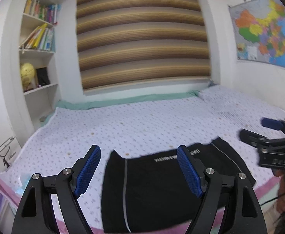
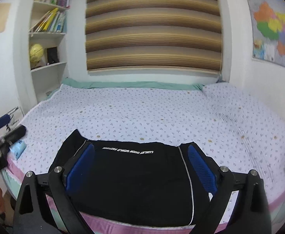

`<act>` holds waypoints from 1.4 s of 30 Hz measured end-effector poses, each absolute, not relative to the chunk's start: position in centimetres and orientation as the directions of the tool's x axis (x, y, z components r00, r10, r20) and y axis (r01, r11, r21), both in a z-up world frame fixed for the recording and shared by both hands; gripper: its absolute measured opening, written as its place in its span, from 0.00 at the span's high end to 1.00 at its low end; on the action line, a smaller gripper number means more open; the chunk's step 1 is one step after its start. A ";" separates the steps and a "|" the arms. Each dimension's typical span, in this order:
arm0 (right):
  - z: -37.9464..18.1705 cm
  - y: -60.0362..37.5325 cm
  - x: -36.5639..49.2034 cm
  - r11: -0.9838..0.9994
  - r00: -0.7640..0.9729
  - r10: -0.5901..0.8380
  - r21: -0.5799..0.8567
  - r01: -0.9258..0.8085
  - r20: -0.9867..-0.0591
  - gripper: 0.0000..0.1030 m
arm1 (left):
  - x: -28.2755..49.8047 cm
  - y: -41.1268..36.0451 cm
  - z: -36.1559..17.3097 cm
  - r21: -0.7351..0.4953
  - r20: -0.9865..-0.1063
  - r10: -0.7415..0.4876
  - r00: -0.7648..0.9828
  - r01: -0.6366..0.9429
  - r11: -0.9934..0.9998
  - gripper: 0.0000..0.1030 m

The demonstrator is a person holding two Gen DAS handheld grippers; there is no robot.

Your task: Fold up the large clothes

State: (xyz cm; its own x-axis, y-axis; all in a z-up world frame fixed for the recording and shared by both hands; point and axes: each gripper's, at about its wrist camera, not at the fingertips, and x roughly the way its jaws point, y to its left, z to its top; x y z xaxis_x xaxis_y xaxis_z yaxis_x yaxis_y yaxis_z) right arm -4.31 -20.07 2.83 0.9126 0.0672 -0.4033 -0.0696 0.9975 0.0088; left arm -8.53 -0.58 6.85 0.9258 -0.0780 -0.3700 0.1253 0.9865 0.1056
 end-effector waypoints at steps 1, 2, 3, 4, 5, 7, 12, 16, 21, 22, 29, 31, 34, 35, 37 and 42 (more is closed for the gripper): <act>2.8 -19.7 -4.6 0.997 0.912 0.070 0.005 -0.074 -0.404 0.05 | -9.0 -0.8 6.8 0.108 -0.375 -0.078 0.924 0.127 0.986 0.21; 2.9 -19.3 -4.9 0.997 0.912 0.071 0.001 -0.077 -0.404 0.05 | -9.2 -0.9 6.6 0.109 -0.375 -0.076 0.924 0.126 0.986 0.21; 2.8 -18.7 -5.1 0.997 0.912 0.067 -0.007 -0.076 -0.405 0.05 | -9.3 -0.9 6.3 0.108 -0.376 -0.075 0.924 0.124 0.986 0.21; 2.8 -18.4 -5.2 0.997 0.912 0.061 -0.012 -0.073 -0.406 0.05 | -9.4 -0.8 6.0 0.104 -0.379 -0.074 0.922 0.122 0.987 0.21; 2.7 -18.0 -5.3 0.997 0.911 0.054 -0.020 -0.068 -0.408 0.05 | -9.4 -0.6 5.7 0.094 -0.386 -0.078 0.919 0.124 0.988 0.21; 2.2 -17.4 -5.1 0.998 0.910 0.027 -0.046 -0.051 -0.415 0.05 | -8.6 -0.1 5.0 0.071 -0.395 -0.096 0.914 0.135 0.988 0.21; 0.5 -16.5 -4.0 0.995 0.890 -0.019 -0.095 -0.027 -0.456 0.05 | -5.5 1.2 3.2 0.017 -0.434 -0.100 0.895 0.119 0.993 0.21; -0.8 -16.8 -2.3 0.996 0.871 -0.004 -0.080 -0.041 -0.492 0.05 | -3.2 1.6 2.1 -0.008 -0.468 -0.091 0.879 0.098 0.995 0.21; -2.5 -17.9 0.4 0.999 0.843 0.016 -0.035 -0.041 -0.538 0.05 | -0.8 1.7 0.3 -0.018 -0.524 -0.069 0.849 0.070 0.997 0.21; -2.8 -18.2 0.8 0.999 0.835 0.024 -0.021 -0.043 -0.550 0.05 | -0.5 1.7 0.0 -0.014 -0.533 -0.065 0.843 0.068 0.998 0.21; -4.6 -19.6 2.9 0.998 0.796 0.052 0.052 -0.026 -0.603 0.05 | 0.3 1.2 -1.1 -0.002 -0.551 -0.061 0.832 0.073 0.997 0.21; -4.8 -19.7 3.0 0.999 0.794 0.045 0.048 -0.020 -0.607 0.05 | 0.5 1.0 -1.3 -0.003 -0.555 -0.064 0.829 0.075 0.997 0.21; -4.8 -19.7 2.8 1.000 0.800 0.014 0.016 -0.005 -0.600 0.05 | 0.6 0.9 -1.4 -0.011 -0.562 -0.073 0.824 0.082 0.997 0.21; -4.7 -19.7 2.8 1.000 0.802 0.008 0.008 -0.004 -0.597 0.05 | 0.6 0.8 -1.5 -0.012 -0.563 -0.076 0.823 0.084 0.996 0.21; -4.5 -19.7 2.6 1.000 0.805 0.003 0.003 -0.002 -0.593 0.05 | 0.5 0.7 -1.5 -0.010 -0.564 -0.076 0.822 0.086 0.996 0.21; -4.5 -19.8 2.3 1.000 0.804 0.009 0.003 -0.008 -0.594 0.05 | -0.4 0.5 -1.2 -0.023 -0.544 -0.108 0.832 0.114 0.993 0.21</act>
State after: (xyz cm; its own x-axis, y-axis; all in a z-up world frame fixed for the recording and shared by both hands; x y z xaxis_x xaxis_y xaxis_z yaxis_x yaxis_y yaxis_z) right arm 2.29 -19.78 -4.45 0.8042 0.0088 -0.5943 -0.0084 1.0000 0.0034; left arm -0.37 0.52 -1.15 0.8323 -0.1083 -0.5437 0.1143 0.9932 -0.0228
